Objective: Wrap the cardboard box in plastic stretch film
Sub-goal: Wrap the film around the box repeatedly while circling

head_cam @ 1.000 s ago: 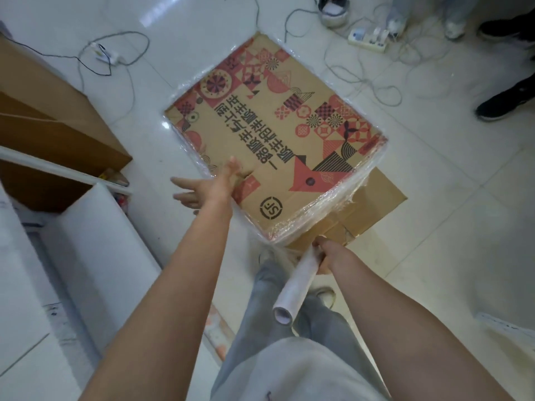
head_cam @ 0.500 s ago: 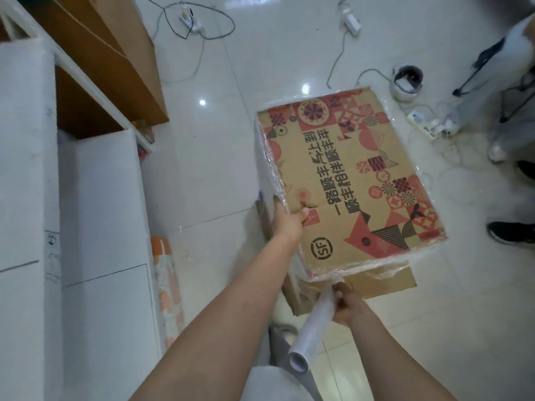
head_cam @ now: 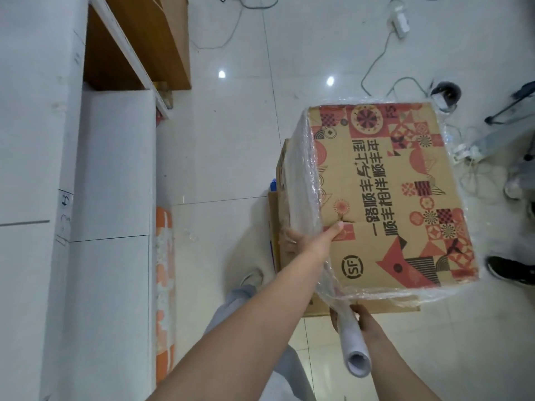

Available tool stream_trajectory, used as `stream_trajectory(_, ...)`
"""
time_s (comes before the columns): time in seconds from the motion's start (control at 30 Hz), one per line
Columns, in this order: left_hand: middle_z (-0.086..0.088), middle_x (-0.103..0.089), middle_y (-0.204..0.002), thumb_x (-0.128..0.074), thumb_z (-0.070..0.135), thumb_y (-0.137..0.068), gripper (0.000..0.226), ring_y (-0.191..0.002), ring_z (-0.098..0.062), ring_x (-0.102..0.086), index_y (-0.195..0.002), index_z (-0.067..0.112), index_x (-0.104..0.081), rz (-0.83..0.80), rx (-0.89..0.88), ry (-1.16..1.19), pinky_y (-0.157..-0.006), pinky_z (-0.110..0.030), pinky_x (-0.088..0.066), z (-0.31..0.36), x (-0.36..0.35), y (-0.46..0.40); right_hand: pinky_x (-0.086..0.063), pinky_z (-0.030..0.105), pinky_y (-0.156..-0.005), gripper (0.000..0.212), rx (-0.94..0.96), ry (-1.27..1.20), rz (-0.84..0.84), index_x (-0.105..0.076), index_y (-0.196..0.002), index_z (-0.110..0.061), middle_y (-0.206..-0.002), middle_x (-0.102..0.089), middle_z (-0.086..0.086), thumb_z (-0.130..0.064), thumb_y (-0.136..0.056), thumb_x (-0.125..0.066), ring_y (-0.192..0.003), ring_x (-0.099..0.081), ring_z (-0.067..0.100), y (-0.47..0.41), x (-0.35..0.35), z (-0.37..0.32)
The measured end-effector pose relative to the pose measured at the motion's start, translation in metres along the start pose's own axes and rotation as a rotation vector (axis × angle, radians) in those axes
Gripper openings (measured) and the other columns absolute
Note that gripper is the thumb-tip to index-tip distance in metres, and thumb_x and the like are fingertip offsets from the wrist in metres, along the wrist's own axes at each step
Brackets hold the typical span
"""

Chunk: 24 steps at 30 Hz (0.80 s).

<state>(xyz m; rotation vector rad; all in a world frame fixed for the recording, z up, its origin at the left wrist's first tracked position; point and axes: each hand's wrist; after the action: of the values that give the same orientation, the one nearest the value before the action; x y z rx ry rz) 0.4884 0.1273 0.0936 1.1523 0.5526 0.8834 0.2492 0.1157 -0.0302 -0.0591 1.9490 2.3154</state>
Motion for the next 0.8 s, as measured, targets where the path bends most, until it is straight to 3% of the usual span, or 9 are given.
stream_trajectory(0.07, -0.007, -0.034, -0.148, -0.079, 0.073, -0.035, 0.142, -0.132, -0.034, -0.038, -0.146, 0.039, 0.003, -0.101, 0.05, 0.086, -0.104, -0.059, -0.035, -0.007, -0.005, -0.003, -0.057, 0.045, -0.055, 0.025, -0.011, -0.059, 0.027, -0.065, -0.09, -0.005, -0.075, -0.069, 0.015, -0.022, -0.071, -0.063, -0.063, -0.068, 0.033, 0.009, -0.011, 0.007)
stream_trajectory(0.17, -0.005, -0.048, -0.135, -0.057, 0.08, -0.06, 0.096, -0.12, -0.034, -0.049, -0.14, 0.037, -0.023, -0.216, -0.031, -0.083, -0.097, -0.057, -0.042, -0.013, -0.008, -0.005, -0.057, 0.049, -0.054, 0.038, 0.004, -0.118, 0.064, -0.069, -0.083, 0.009, -0.078, -0.07, 0.021, -0.025, -0.076, -0.055, -0.064, -0.069, 0.039, 0.015, -0.017, 0.009)
stream_trajectory(0.27, -0.007, -0.046, -0.137, -0.043, 0.071, -0.083, 0.076, -0.121, -0.034, -0.048, -0.142, 0.029, -0.023, -0.246, -0.098, -0.202, -0.099, -0.055, -0.043, -0.008, -0.008, -0.006, -0.057, 0.049, -0.058, 0.039, -0.031, -0.175, 0.089, -0.068, -0.09, 0.009, -0.08, -0.07, 0.022, -0.024, -0.077, -0.053, -0.066, -0.068, 0.04, 0.017, -0.015, 0.009)
stream_trajectory(0.33, -0.007, -0.047, -0.137, -0.042, 0.066, -0.088, 0.074, -0.121, -0.032, -0.048, -0.145, 0.026, -0.019, -0.27, -0.108, -0.207, -0.101, -0.05, -0.042, -0.006, -0.005, -0.006, -0.057, 0.047, -0.059, 0.037, -0.046, -0.191, 0.096, -0.063, -0.101, 0.003, -0.08, -0.069, 0.022, -0.021, -0.075, -0.052, -0.065, -0.068, 0.04, 0.018, -0.016, 0.01)
stream_trajectory(0.4, -0.004, -0.054, -0.126, -0.045, 0.063, -0.088, 0.071, -0.116, -0.029, -0.052, -0.144, 0.025, -0.022, -0.286, -0.093, -0.174, -0.099, -0.048, -0.043, -0.007, -0.003, -0.005, -0.056, 0.049, -0.05, 0.039, -0.014, -0.168, 0.085, -0.058, -0.103, 0.003, -0.076, -0.068, 0.026, -0.02, -0.072, -0.051, -0.06, -0.068, 0.042, 0.021, -0.018, 0.014)
stream_trajectory(0.53, 0.001, -0.064, -0.103, -0.061, 0.059, -0.082, 0.056, -0.094, -0.02, -0.061, -0.122, 0.025, -0.042, -0.293, -0.064, -0.063, -0.075, -0.038, -0.05, -0.005, 0.004, -0.002, -0.052, 0.051, -0.042, 0.039, 0.039, -0.101, 0.048, -0.055, -0.099, 0.005, -0.069, -0.066, 0.032, -0.021, -0.069, -0.053, -0.054, -0.066, 0.046, 0.03, -0.028, 0.024)
stream_trajectory(0.67, -0.003, -0.066, -0.106, -0.073, 0.057, -0.071, 0.073, -0.096, -0.024, -0.063, -0.128, 0.025, -0.04, -0.307, -0.063, -0.025, -0.088, -0.046, -0.05, -0.004, 0.008, -0.005, -0.053, 0.049, -0.042, 0.046, 0.07, -0.085, 0.01, -0.066, -0.074, 0.018, -0.063, -0.064, 0.031, 0.002, -0.034, -0.082, -0.049, -0.065, 0.043, 0.031, -0.029, 0.024)
stream_trajectory(0.73, -0.004, -0.064, -0.113, -0.067, 0.065, -0.071, 0.079, -0.103, -0.024, -0.061, -0.131, 0.022, -0.04, -0.331, -0.095, 0.009, -0.095, -0.046, -0.046, -0.005, 0.01, -0.005, -0.054, 0.046, -0.044, 0.041, 0.112, -0.012, 0.084, -0.063, -0.086, 0.012, -0.064, -0.065, 0.029, -0.008, -0.052, -0.075, -0.05, -0.066, 0.04, 0.032, -0.032, 0.022)
stream_trajectory(0.8, -0.007, -0.065, -0.118, -0.049, 0.079, -0.074, 0.081, -0.108, -0.026, -0.06, -0.13, 0.021, -0.049, -0.4, -0.107, 0.18, -0.095, -0.043, -0.046, -0.007, 0.017, -0.002, -0.056, 0.044, -0.045, 0.031, 0.166, -0.058, 0.073, -0.062, -0.09, 0.003, -0.064, -0.066, 0.026, -0.021, -0.07, -0.062, -0.051, -0.067, 0.038, 0.027, -0.029, 0.019)
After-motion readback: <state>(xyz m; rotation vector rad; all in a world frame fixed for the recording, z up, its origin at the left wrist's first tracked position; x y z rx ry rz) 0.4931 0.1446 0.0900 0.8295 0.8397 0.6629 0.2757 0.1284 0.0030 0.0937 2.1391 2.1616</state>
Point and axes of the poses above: each hand's wrist, its own y-axis away from the middle knuckle, its own x-axis out of the back of the hand, z = x × y
